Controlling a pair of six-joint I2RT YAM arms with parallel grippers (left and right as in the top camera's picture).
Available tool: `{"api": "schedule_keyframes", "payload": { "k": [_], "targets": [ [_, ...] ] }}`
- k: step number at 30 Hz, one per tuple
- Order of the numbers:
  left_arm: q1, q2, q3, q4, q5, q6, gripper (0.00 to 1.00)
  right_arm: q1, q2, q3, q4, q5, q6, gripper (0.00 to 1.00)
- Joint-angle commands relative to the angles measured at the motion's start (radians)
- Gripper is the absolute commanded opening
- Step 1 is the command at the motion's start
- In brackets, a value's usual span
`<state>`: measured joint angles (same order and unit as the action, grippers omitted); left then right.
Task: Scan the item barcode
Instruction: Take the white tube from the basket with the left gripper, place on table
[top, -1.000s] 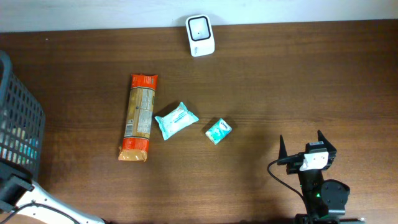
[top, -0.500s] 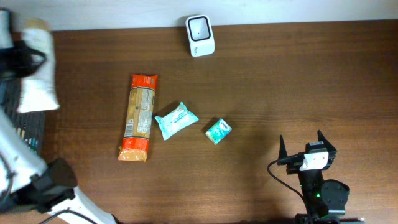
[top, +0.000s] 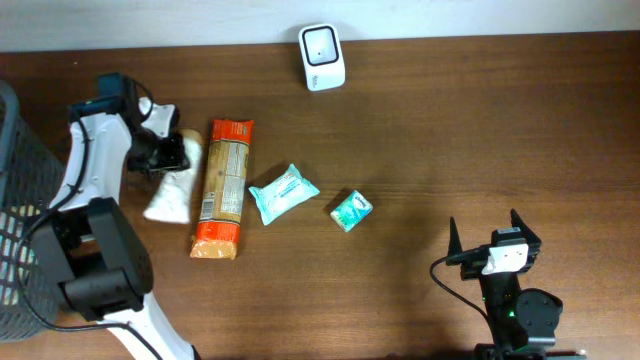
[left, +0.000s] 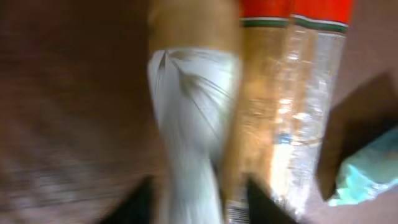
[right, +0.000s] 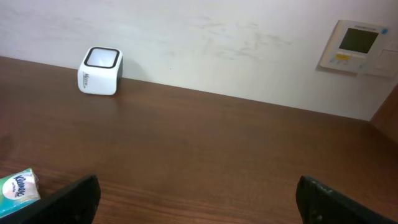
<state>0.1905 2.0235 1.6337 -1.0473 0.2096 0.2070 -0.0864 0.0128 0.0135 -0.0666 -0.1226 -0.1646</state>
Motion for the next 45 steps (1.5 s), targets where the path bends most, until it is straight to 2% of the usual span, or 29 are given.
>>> {"api": "schedule_keyframes", "payload": {
  "k": [1,5,7,9,12,16,20,21,25,29,33,34,37,41,42,44,45],
  "targets": [
    [-0.054,-0.032,0.023,-0.017,0.025,0.031,0.99,-0.006,-0.006,-0.008,0.0,-0.005,0.0,0.99],
    [-0.037,-0.095,0.275,-0.134,-0.048,-0.006,0.99,-0.006,-0.006,-0.008,0.0,-0.005,0.0,0.99],
    [0.009,-0.16,0.511,-0.203,-0.218,-0.109,0.99,-0.006,-0.006,-0.008,0.0,-0.005,0.0,0.99],
    [0.083,-0.204,0.674,-0.209,-0.35,-0.197,0.99,-0.006,-0.006,-0.008,0.0,-0.005,0.0,0.99],
    [0.274,-0.246,0.798,-0.217,-0.371,-0.279,0.99,-0.006,-0.006,-0.008,0.0,-0.005,0.0,0.99],
    [0.549,-0.22,0.739,-0.289,-0.342,-0.396,1.0,-0.006,-0.006,-0.008,0.0,-0.005,0.0,0.99],
    [0.717,-0.14,0.501,-0.241,-0.195,-0.378,1.0,-0.006,-0.006,-0.008,0.0,-0.005,0.0,0.99],
    [0.737,-0.112,0.412,-0.197,-0.136,-0.317,1.0,-0.006,-0.006,-0.008,0.0,-0.005,0.0,0.99],
    [0.752,-0.019,0.223,-0.084,0.007,-0.19,0.94,-0.006,-0.006,-0.008,0.0,-0.005,0.0,0.98],
    [0.75,0.078,0.2,-0.071,0.004,-0.175,0.91,-0.006,-0.006,-0.008,0.0,-0.005,0.0,0.99],
    [0.748,0.163,0.199,-0.103,0.005,-0.176,0.84,-0.006,-0.006,-0.008,0.0,-0.005,0.0,0.99],
    [0.743,0.175,0.198,-0.108,0.005,-0.176,0.78,-0.006,-0.006,-0.008,0.0,-0.005,0.0,0.99],
    [0.72,0.193,0.168,-0.097,0.0,-0.175,0.75,-0.006,-0.006,-0.008,0.0,-0.005,0.0,0.99],
    [0.689,0.193,0.074,-0.018,-0.095,-0.177,0.74,-0.006,-0.006,-0.008,0.0,-0.005,0.0,0.99],
    [0.689,0.193,0.057,0.0,-0.098,-0.177,0.66,-0.006,-0.006,-0.008,0.0,-0.005,0.0,0.99],
    [0.689,0.193,0.046,0.008,-0.099,-0.176,0.27,-0.006,-0.006,-0.008,0.0,-0.005,0.0,0.99],
    [0.689,0.192,0.05,0.011,-0.098,-0.177,0.21,-0.006,-0.006,-0.008,0.0,-0.005,0.0,0.99]
  ]
}}
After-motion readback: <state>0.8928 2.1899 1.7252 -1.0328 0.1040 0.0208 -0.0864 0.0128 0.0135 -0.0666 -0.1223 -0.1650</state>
